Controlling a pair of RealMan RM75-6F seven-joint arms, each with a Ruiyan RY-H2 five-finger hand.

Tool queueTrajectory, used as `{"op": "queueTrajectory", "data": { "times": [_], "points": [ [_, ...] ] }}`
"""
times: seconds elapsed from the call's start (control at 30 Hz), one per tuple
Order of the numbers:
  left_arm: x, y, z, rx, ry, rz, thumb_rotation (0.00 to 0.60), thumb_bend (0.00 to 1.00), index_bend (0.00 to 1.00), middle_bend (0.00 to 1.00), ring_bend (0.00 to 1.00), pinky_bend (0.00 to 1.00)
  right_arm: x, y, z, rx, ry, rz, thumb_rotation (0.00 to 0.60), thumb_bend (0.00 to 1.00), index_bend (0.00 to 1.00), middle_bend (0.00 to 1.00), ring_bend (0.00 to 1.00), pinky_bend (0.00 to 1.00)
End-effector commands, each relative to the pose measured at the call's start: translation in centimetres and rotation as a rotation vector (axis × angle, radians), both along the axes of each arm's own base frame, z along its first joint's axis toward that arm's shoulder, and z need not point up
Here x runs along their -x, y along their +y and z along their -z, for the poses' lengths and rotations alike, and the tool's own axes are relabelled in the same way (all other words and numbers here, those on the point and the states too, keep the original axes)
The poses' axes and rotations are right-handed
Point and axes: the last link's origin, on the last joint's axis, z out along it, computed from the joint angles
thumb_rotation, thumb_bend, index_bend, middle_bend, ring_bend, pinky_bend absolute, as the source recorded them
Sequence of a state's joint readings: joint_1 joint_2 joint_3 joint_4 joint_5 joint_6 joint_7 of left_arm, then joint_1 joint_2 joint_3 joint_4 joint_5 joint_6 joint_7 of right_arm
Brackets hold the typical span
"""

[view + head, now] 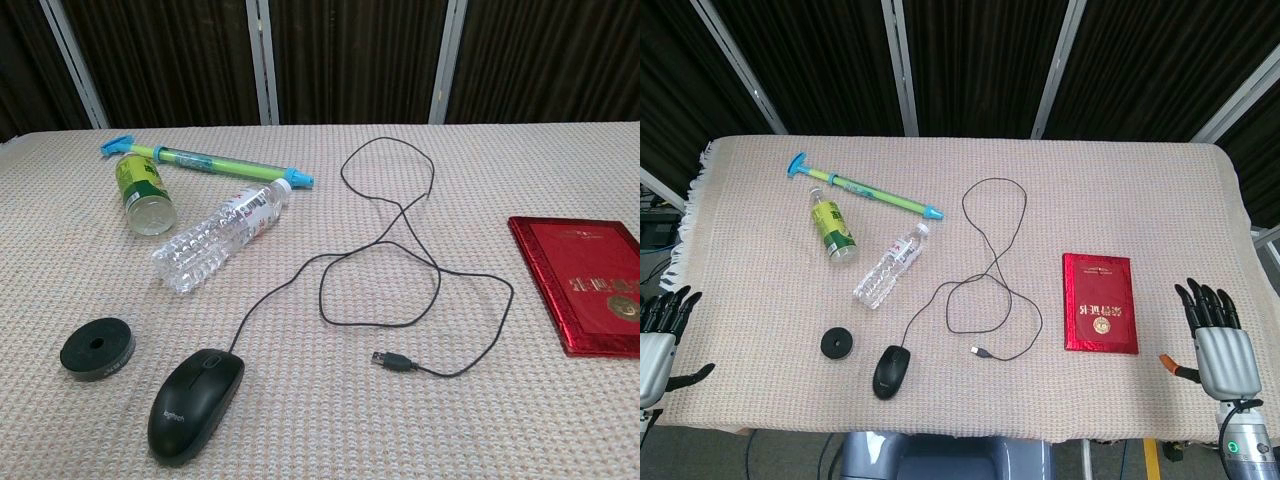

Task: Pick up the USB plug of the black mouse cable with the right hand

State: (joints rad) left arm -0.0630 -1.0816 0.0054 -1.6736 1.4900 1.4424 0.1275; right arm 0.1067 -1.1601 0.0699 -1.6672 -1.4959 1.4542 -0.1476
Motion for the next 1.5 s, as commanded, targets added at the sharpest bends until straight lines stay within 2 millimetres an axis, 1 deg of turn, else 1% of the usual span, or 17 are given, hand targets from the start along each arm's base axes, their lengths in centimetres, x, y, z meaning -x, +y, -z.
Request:
{"op": "queueTrajectory", "data": {
  "times": [0.03,0.1,0.13,0.17,0.23,0.33,0.47,0.6,0.77,0.93,1.2,1.3,1.4,1.5],
  "points": [
    [0.0,0.0,0.0,-0.002,0.0,-0.001,0.6,0.12,0.04,0.0,0.0,0.0,-1.1,-0.9,0.9,-0.054,-0.044,-0.046,0.6,0.05,0.16,0.03,0.0,0.0],
    [0.0,0.0,0.0,-0.002,0.0,0.0,0.6,0.12,0.04,0.0,0.0,0.0,-2.2,-1.7,1.8,-0.1,-0.067,-0.075,0.6,0.05,0.19,0.06,0.0,0.0],
    [-0.1,0.0,0.0,-0.002,0.0,0.0,0.6,0.12,0.04,0.0,0.0,0.0,-2.3,-1.9,1.9,-0.107,-0.069,-0.078,0.6,0.05,0.22,0.07,0.0,0.0],
    [-0.1,0.0,0.1,-0.002,0.0,0.002,0.6,0.12,0.04,0.0,0.0,0.0,-3.2,-2.4,2.6,-0.133,-0.091,-0.095,0.6,0.06,0.24,0.08,0.0,0.0],
    [-0.2,-0.1,0.1,-0.002,0.003,0.005,0.6,0.12,0.04,0.0,0.0,0.0,-4.7,-3.2,3.9,-0.17,-0.13,-0.112,0.6,0.09,0.31,0.11,0.0,0.0],
    [-0.2,-0.2,0.0,-0.004,0.002,0.007,0.6,0.12,0.04,0.0,0.0,0.0,-6.4,-3.9,5.5,-0.217,-0.172,-0.117,0.6,0.11,0.4,0.13,0.0,0.0],
    [-0.1,-0.4,-0.2,-0.009,-0.002,0.005,0.6,0.12,0.04,0.0,0.0,0.0,-8.7,-4.8,7.8,-0.259,-0.192,-0.121,0.6,0.12,0.42,0.14,0.0,0.0],
    [0.1,-0.6,-0.5,-0.014,-0.009,-0.003,0.6,0.12,0.04,0.0,0.0,0.0,-10.8,-5.5,10.8,-0.308,-0.197,-0.119,0.6,0.15,0.44,0.14,0.0,0.0],
    [0.3,-0.7,-0.7,-0.016,-0.017,-0.014,0.6,0.12,0.04,0.0,0.0,0.0,-12.2,-5.8,13.3,-0.347,-0.209,-0.093,0.6,0.15,0.48,0.16,0.0,0.0],
    [0.5,-0.6,-0.8,-0.015,-0.025,-0.022,0.6,0.12,0.05,0.0,0.0,0.0,-13.7,-5.6,15.8,-0.381,-0.213,-0.074,0.6,0.16,0.49,0.16,0.0,0.0],
    [0.5,-0.6,-0.6,-0.007,-0.03,-0.026,0.6,0.12,0.05,0.0,0.0,0.0,-15.0,-5.0,17.6,-0.401,-0.229,-0.05,0.6,0.16,0.49,0.16,0.0,0.0],
    [0.4,-0.6,-0.6,-0.004,-0.032,-0.027,0.6,0.12,0.05,0.0,0.0,0.0,-15.4,-4.8,18.1,-0.41,-0.233,-0.041,0.6,0.18,0.48,0.16,0.0,0.0],
    [0.4,-0.5,-0.6,-0.005,-0.035,-0.025,0.6,0.12,0.05,0.0,0.0,0.0,-15.6,-4.6,18.8,-0.422,-0.22,-0.034,0.6,0.21,0.47,0.15,0.0,0.0],
    [0.3,-0.5,-0.6,-0.003,-0.039,-0.025,0.6,0.12,0.05,0.0,0.0,0.0,-15.5,-4.3,19.5,-0.435,-0.205,-0.018,0.6,0.21,0.45,0.14,0.0,0.0]
  ]
}}
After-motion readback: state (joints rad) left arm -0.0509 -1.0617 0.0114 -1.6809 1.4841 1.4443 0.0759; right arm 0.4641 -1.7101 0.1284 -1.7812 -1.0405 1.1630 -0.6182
